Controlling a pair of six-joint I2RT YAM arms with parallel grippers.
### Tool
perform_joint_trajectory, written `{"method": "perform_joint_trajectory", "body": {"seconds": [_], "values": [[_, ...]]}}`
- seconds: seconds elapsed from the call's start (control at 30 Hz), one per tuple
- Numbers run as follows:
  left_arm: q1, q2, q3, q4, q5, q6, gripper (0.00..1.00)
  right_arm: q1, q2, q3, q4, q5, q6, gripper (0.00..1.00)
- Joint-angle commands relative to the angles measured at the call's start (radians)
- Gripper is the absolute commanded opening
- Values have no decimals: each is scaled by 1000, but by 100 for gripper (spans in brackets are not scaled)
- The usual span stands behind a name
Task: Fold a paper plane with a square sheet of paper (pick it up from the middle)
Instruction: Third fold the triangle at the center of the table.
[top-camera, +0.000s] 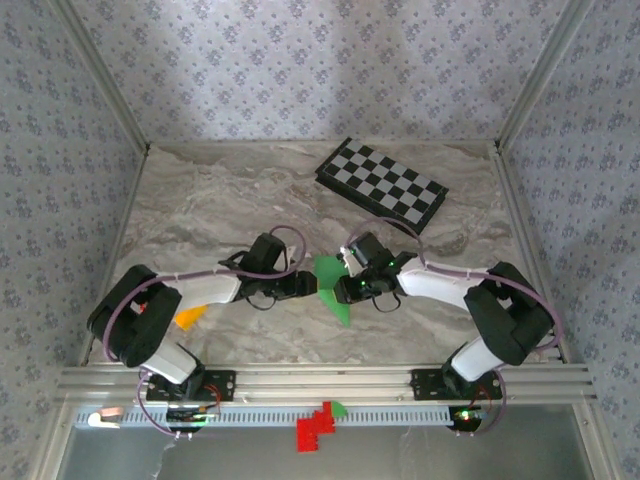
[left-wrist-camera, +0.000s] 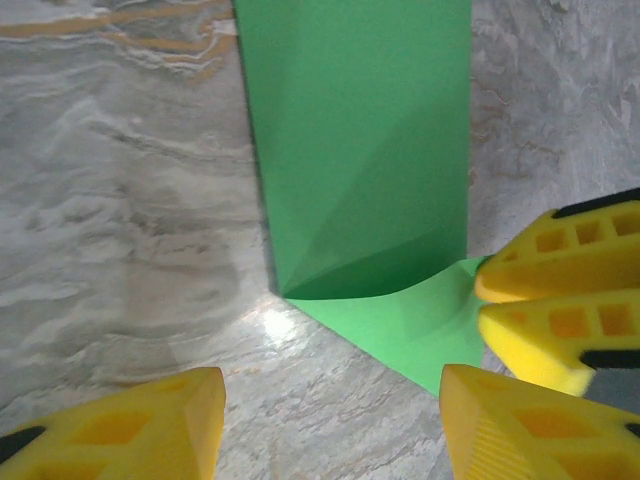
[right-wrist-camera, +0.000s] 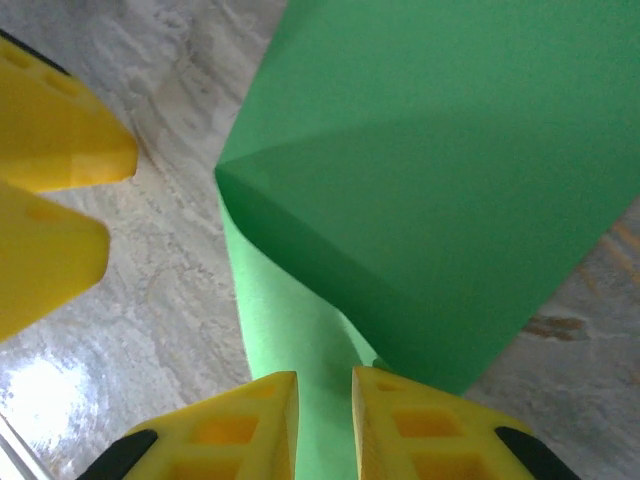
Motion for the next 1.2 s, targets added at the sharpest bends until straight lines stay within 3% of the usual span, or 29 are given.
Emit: {"method": "perform_joint_trajectory", "body": {"seconds": [0.0, 0.67, 1.17], "values": [[-11, 33, 58, -3, 29, 26, 59, -9, 35, -8, -2, -1, -17, 20], [-51, 156, 128, -38, -1, -66, 56, -25, 75, -64, 36, 8, 9, 15], [-37, 127, 144, 10, 8, -76, 56, -32, 68, -81, 37, 0, 9, 14]]}}
